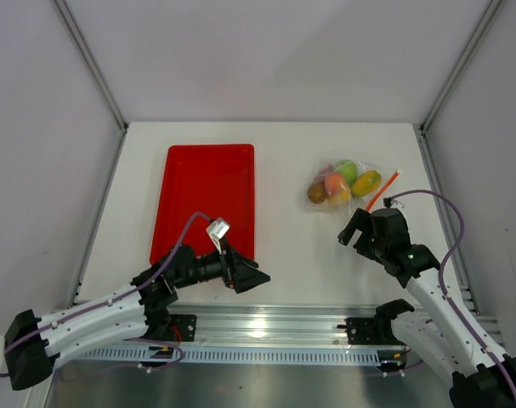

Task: Place the food in the zip-top bag and seal the zipper
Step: Reset both arms

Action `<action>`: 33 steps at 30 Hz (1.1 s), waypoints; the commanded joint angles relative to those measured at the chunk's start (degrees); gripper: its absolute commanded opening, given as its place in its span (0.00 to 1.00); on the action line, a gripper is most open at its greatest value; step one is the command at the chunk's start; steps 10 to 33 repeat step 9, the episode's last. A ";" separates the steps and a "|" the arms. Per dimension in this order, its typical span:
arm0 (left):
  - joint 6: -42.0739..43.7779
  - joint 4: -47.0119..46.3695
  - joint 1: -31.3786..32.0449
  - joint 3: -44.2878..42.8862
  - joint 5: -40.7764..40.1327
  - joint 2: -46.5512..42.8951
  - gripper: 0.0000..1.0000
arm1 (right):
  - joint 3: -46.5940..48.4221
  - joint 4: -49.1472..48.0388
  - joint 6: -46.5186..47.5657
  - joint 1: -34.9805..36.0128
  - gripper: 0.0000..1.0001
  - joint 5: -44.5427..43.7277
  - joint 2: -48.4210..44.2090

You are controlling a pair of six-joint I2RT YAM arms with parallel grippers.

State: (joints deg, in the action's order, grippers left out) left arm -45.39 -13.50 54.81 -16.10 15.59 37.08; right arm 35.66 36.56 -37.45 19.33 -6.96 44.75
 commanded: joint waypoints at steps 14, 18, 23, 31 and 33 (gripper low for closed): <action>-3.22 -16.72 -0.40 6.59 3.91 -2.44 0.99 | -10.16 -10.77 -6.67 8.34 1.00 4.04 -22.21; -3.22 -16.72 -0.40 6.59 3.91 -2.44 0.99 | -10.16 -10.77 -6.67 8.34 1.00 4.04 -22.21; -3.22 -16.72 -0.40 6.59 3.91 -2.44 0.99 | -10.16 -10.77 -6.67 8.34 1.00 4.04 -22.21; -3.22 -16.72 -0.40 6.59 3.91 -2.44 0.99 | -10.16 -10.77 -6.67 8.34 1.00 4.04 -22.21; -3.22 -16.72 -0.40 6.59 3.91 -2.44 0.99 | -10.16 -10.77 -6.67 8.34 1.00 4.04 -22.21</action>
